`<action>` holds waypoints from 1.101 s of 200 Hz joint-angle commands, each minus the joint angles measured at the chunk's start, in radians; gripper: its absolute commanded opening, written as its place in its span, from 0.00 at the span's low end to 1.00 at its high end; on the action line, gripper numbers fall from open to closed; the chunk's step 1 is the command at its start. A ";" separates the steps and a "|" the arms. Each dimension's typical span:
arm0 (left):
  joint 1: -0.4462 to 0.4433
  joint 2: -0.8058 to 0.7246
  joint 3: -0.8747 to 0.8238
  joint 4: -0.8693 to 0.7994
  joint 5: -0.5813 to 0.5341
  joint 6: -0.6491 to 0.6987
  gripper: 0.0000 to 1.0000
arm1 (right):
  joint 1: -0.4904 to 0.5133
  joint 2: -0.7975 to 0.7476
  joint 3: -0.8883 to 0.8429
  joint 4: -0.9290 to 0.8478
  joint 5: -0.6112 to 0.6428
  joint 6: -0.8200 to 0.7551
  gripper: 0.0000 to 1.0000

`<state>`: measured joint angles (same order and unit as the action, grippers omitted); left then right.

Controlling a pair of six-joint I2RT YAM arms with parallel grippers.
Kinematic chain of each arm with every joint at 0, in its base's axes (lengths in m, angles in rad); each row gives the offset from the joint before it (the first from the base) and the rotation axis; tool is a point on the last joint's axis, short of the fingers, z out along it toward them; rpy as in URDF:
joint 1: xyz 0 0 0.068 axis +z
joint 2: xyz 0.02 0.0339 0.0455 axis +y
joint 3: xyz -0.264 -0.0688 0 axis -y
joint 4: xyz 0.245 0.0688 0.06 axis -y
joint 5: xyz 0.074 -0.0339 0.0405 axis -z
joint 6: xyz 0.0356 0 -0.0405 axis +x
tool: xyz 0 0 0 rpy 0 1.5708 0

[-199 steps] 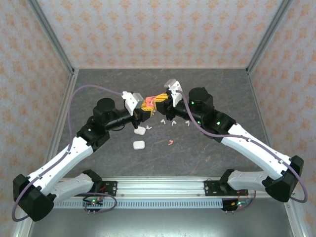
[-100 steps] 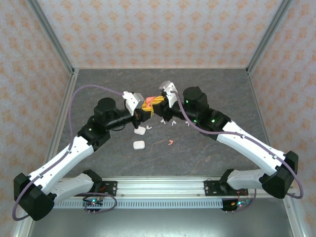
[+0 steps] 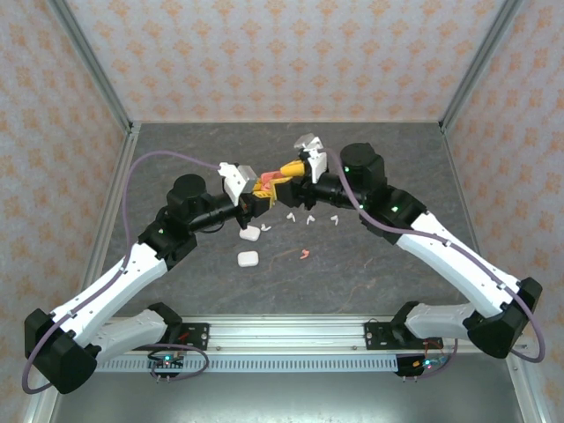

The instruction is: Insert the wireless bluetooth earbuds into the charging case

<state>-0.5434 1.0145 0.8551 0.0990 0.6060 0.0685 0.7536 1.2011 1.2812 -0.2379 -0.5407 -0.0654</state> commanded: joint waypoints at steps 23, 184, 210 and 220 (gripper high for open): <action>-0.008 -0.038 -0.023 0.047 -0.020 -0.003 0.00 | -0.054 -0.067 0.023 -0.136 0.166 0.078 0.50; -0.008 -0.090 -0.016 0.003 -0.058 0.022 0.00 | -0.079 0.194 -0.302 -0.261 0.272 0.376 0.47; -0.008 -0.088 -0.009 -0.009 -0.061 0.025 0.00 | -0.077 0.264 -0.315 -0.227 0.233 0.406 0.48; -0.008 -0.088 -0.007 -0.012 -0.063 0.027 0.00 | -0.074 0.288 -0.316 -0.222 0.226 0.408 0.48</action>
<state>-0.5438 0.9485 0.8280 0.0940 0.5640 0.0792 0.6773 1.4567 0.9741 -0.4839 -0.2775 0.3058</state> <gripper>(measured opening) 0.211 0.477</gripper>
